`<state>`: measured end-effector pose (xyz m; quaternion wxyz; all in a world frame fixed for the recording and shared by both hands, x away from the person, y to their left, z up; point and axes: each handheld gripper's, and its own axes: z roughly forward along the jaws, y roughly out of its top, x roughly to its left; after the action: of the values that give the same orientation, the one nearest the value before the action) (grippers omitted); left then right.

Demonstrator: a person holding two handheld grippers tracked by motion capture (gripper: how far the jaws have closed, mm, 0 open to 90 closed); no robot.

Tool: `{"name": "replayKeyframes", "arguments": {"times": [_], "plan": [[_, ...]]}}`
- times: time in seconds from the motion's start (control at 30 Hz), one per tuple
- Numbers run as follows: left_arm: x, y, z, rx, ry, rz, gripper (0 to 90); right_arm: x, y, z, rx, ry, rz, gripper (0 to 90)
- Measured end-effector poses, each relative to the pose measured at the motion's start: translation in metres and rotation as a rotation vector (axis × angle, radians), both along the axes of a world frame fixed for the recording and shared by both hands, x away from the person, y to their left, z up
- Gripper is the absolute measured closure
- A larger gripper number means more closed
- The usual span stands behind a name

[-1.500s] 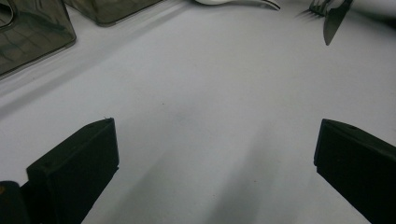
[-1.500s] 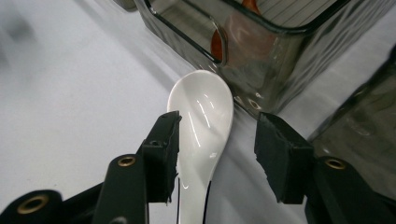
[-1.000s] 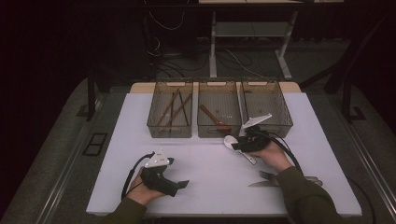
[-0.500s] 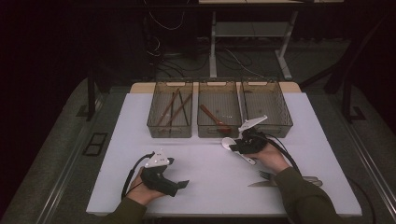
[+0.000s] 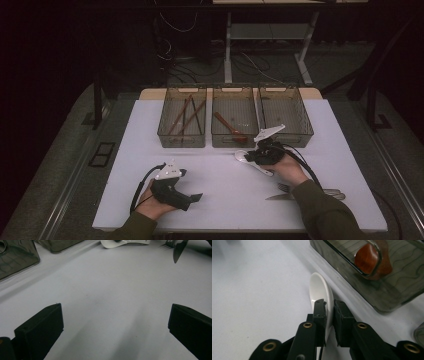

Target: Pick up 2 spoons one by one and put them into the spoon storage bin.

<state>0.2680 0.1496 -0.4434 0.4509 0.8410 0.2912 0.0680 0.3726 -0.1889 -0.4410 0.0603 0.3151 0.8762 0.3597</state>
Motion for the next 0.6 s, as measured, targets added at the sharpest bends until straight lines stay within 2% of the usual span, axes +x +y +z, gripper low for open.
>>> {"name": "replayKeyframes", "arguments": {"times": [0.37, 0.6], "plan": [[0.0000, 0.0002, -0.0003, 0.001, 0.000, -0.001, 0.0, -0.0023, 0.0016, 0.0018, -0.011, -0.027, 0.014, 82.7], [0.0000, -0.0001, -0.0004, 0.003, -0.001, -0.007, 0.0, -0.0027, -0.0035, 0.0084, 0.010, -0.044, 0.000, 82.9]]}}
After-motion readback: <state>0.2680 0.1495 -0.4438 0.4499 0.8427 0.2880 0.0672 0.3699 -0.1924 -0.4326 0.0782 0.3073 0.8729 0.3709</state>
